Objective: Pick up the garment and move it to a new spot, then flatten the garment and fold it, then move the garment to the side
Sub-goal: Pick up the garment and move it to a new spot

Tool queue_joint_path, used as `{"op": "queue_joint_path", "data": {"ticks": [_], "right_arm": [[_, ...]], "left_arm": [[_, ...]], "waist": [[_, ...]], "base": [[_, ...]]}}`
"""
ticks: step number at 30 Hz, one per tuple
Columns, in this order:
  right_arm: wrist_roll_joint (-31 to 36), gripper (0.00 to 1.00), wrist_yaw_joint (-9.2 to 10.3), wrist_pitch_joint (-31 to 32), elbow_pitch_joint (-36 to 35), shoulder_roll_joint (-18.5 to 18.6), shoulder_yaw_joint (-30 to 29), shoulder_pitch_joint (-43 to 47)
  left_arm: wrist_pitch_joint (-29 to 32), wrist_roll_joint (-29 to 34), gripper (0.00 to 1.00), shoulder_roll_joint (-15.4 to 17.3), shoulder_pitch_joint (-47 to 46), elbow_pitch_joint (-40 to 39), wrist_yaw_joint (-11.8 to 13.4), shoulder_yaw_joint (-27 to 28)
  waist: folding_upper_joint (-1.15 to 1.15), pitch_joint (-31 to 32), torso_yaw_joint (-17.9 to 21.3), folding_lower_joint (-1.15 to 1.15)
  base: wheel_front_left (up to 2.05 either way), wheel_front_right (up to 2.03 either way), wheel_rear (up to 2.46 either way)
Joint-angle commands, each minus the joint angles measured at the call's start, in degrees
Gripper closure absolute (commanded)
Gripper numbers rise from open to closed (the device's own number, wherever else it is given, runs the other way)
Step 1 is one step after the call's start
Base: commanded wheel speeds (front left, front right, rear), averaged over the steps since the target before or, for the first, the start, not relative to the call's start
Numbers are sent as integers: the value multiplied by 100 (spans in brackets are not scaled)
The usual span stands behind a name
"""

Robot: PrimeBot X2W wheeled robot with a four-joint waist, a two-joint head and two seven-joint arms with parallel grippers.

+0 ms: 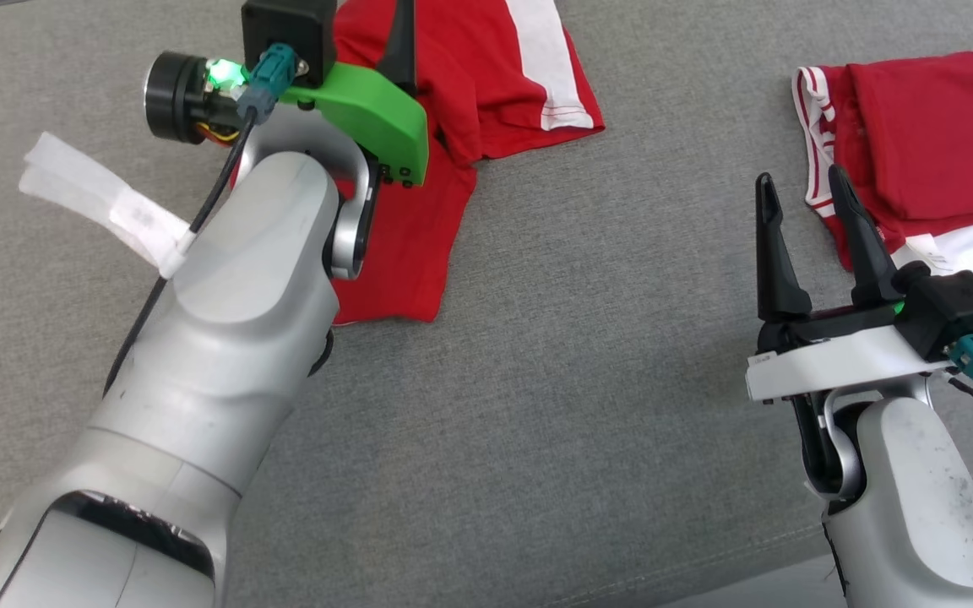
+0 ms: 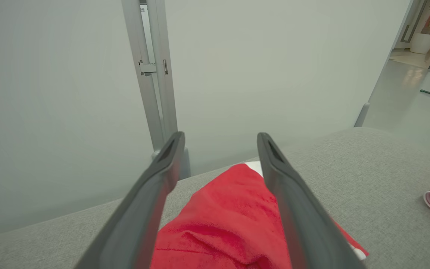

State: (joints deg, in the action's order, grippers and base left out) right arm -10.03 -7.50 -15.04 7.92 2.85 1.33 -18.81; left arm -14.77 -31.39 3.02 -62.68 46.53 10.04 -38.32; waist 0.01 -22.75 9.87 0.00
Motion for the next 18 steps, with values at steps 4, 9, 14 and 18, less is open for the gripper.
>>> {"op": "queue_joint_path", "data": {"ticks": [4,9,14,18], "right_arm": [[190,0,3,-18,38,11,-9,233],[334,0,3,-18,87,14,-16,479],[420,0,3,-18,175,63,52,706],[439,0,3,-19,250,76,79,875]], "left_arm": [[-43,244,0,294,640,-541,-96,195],[-41,590,0,670,1836,-1695,-43,544],[-41,836,0,840,3183,-2712,-79,882],[-41,1024,0,817,4113,-3323,-103,1170]], "waist": [[-1,677,-685,0],[-1,1061,-1053,0],[-1,1371,-1287,0],[-1,1560,-1409,0]], "base": [[0,0,0],[0,0,0],[0,0,0],[0,0,0]]}}
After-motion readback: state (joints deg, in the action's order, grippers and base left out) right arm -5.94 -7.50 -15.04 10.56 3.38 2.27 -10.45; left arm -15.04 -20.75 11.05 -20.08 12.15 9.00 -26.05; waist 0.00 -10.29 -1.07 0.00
